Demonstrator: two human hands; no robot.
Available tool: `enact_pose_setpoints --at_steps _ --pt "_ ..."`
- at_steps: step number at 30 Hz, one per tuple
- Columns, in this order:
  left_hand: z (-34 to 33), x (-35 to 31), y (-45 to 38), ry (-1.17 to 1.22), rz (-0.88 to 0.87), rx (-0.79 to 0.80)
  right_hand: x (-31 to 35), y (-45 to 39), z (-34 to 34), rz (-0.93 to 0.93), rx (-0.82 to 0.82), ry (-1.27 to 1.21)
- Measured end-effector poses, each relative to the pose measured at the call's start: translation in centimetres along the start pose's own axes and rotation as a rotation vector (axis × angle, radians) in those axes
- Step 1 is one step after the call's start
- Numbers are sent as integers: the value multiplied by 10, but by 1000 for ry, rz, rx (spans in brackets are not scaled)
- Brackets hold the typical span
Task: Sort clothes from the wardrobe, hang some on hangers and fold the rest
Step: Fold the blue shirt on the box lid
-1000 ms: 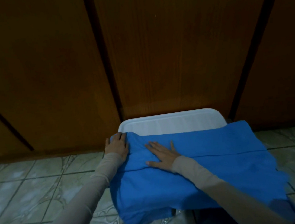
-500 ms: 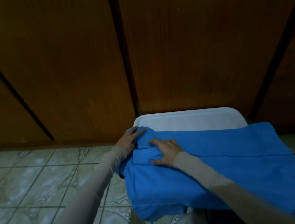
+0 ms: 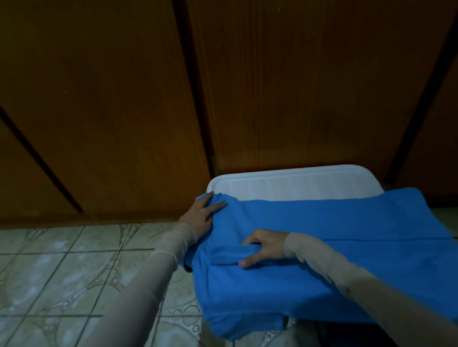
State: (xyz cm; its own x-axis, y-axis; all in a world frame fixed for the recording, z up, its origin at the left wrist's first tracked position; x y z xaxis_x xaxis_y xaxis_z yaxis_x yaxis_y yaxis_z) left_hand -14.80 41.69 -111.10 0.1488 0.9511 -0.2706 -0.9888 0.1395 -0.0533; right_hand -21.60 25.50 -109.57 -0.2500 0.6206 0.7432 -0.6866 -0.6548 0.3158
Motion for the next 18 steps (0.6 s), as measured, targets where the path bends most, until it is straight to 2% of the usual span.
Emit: enact_pose_setpoints --at_steps 2,5,8,12,14,18 --pt "-2 0 1 28 0 17 -1 -2 4 -17 -63 -60" --pt "-2 1 1 84 2 10 -8 -13 27 -41 -310 -75" --pt "-1 1 -3 122 7 -16 -6 -22 56 -7 -469 0" --pt "-3 -2 -1 185 51 -36 -11 -38 75 -57 -484 307" --pt "-5 0 0 210 59 -44 -7 -44 75 -34 -467 538" --pt "0 -9 3 524 204 -115 -1 -54 65 26 -463 826"
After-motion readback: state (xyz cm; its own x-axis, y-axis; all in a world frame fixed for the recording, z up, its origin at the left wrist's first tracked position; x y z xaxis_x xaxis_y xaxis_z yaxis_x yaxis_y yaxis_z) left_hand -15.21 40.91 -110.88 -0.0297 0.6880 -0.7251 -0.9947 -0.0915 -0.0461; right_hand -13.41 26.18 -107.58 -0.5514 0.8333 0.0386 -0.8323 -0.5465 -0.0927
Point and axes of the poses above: each hand's wrist, its own y-axis away from the middle knuckle, its own z-axis out of the back of the hand, x = y × z, the point moved 6 cm from there along -y, towards the middle knuckle, and after that the axes turned 10 degrees about -x, right-handed, at the moved point
